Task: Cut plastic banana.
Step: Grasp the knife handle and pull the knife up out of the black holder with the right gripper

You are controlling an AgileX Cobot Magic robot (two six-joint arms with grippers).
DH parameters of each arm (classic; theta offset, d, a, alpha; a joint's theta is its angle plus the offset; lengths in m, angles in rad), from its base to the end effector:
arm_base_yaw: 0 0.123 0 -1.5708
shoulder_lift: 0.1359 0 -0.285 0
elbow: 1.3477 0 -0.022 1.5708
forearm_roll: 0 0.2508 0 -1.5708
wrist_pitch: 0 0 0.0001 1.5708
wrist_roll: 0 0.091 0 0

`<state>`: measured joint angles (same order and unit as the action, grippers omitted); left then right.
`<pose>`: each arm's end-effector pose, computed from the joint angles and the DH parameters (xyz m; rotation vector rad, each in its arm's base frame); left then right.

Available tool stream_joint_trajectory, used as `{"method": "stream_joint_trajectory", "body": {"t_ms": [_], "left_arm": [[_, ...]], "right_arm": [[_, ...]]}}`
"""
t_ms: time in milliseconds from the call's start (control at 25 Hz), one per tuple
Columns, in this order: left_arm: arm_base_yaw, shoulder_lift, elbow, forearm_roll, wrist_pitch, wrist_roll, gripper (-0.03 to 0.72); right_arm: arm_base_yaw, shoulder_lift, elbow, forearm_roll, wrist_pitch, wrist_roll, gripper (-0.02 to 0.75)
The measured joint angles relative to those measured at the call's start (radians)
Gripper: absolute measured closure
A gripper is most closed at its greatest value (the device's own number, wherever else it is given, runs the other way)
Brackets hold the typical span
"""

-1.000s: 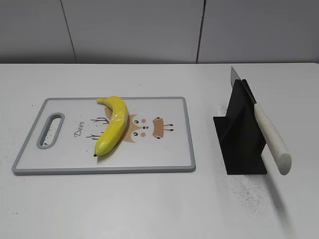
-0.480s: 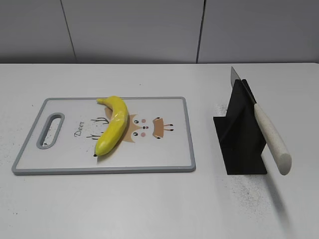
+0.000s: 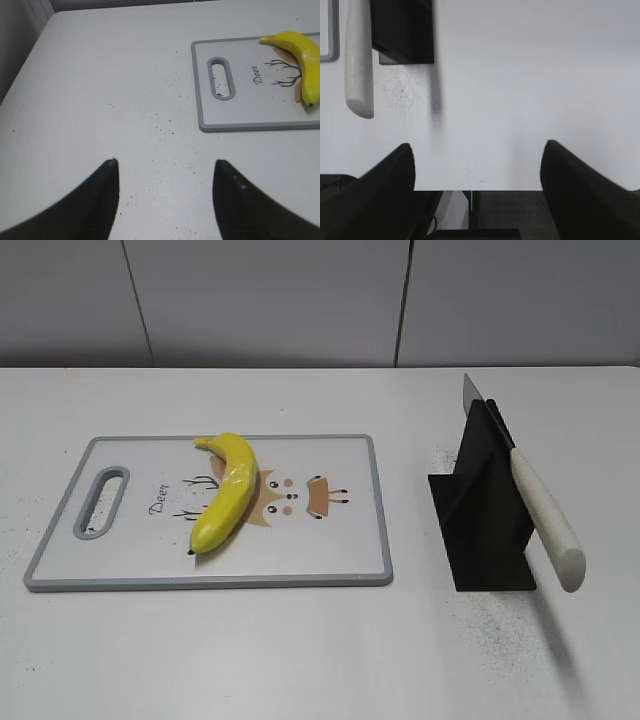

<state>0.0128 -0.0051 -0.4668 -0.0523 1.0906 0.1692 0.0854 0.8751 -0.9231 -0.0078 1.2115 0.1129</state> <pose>-0.0032 -0.0043 0.2657 0.1667 2.0948 0.0462 0.1369 0.0110 0.3400 0.0352 2.6480 0.0556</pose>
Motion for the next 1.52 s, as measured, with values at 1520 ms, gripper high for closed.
{"method": "stream_joint_trajectory", "body": {"t_ms": [1520], "left_arm": [[0.0, 0.0, 0.0, 0.0, 0.0, 0.0, 0.139]], "right_arm": [[0.315, 0.813, -0.19, 0.077, -0.116, 0.186, 0.269]]}}
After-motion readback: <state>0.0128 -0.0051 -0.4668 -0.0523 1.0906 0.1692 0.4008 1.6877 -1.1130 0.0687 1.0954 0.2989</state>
